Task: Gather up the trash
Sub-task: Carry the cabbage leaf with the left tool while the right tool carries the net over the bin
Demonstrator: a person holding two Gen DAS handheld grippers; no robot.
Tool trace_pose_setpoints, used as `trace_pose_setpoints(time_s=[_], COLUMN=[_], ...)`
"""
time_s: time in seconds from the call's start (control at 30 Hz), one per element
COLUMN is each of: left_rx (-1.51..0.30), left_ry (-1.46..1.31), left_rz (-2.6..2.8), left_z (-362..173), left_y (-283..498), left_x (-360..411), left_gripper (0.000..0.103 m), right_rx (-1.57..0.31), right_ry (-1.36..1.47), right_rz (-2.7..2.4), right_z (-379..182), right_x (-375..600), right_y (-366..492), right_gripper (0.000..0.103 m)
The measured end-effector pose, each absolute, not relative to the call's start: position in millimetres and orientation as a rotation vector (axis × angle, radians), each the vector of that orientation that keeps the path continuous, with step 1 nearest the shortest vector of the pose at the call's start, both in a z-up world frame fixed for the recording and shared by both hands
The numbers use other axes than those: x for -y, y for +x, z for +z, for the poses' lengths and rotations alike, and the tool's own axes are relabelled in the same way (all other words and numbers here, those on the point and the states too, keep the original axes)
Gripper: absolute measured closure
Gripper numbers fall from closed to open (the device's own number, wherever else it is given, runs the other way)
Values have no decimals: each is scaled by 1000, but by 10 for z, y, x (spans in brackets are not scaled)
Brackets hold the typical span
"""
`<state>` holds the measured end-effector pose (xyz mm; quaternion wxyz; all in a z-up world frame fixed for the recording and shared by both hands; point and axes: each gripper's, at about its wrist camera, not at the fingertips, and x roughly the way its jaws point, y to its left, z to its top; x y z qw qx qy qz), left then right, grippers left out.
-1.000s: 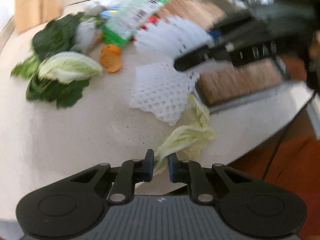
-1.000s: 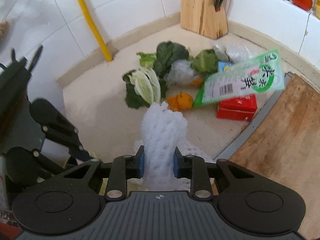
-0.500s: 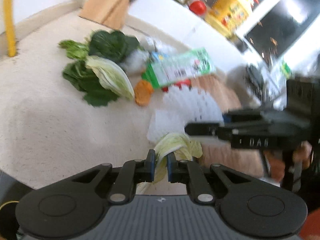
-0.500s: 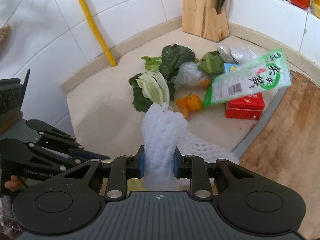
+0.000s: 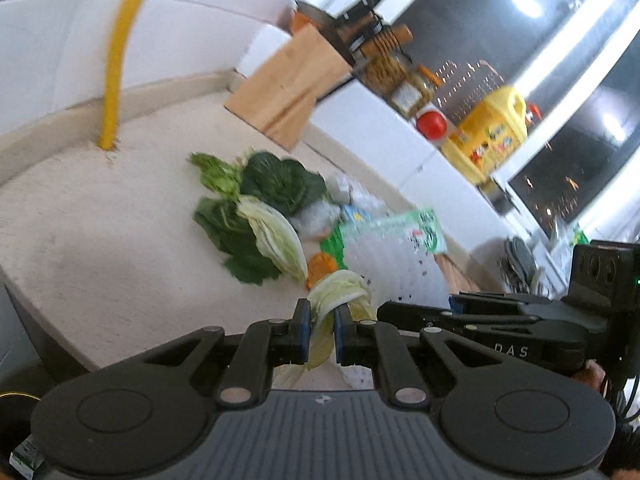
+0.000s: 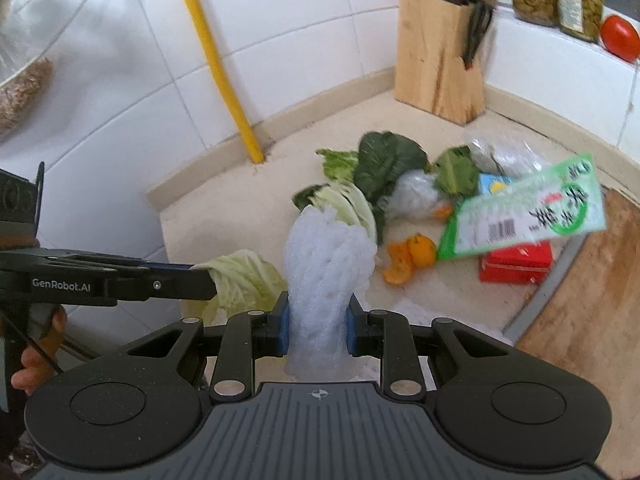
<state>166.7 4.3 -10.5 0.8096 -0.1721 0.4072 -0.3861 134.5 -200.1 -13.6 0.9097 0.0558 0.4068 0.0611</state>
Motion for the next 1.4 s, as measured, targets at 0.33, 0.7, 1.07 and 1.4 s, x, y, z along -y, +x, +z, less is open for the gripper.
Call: trace_pose_setpoints(time_s=[0.33,0.7,1.07,1.4], left_rx=[-797,-741,-708,-733], left_ry=[-440,-503,-544,-561], left_rz=[-702,-515,-329,-188], left_z=[-26,-11,-67,-248], left_y=[1544,1171,742,542], left_x=[-457,-1055,-1574,-1865], left_gripper=[96,96,96,96], right_rx=[-807,-818,-857,-914], right_ry=[71,17,-32,-53], right_rz=[237,416,595,680], right_z=[-73,-108,-234,-472], right_x=[1643,1120,489,79], right_y=[1515,1678,1735,1789], right_gripper=[71,71,71,71])
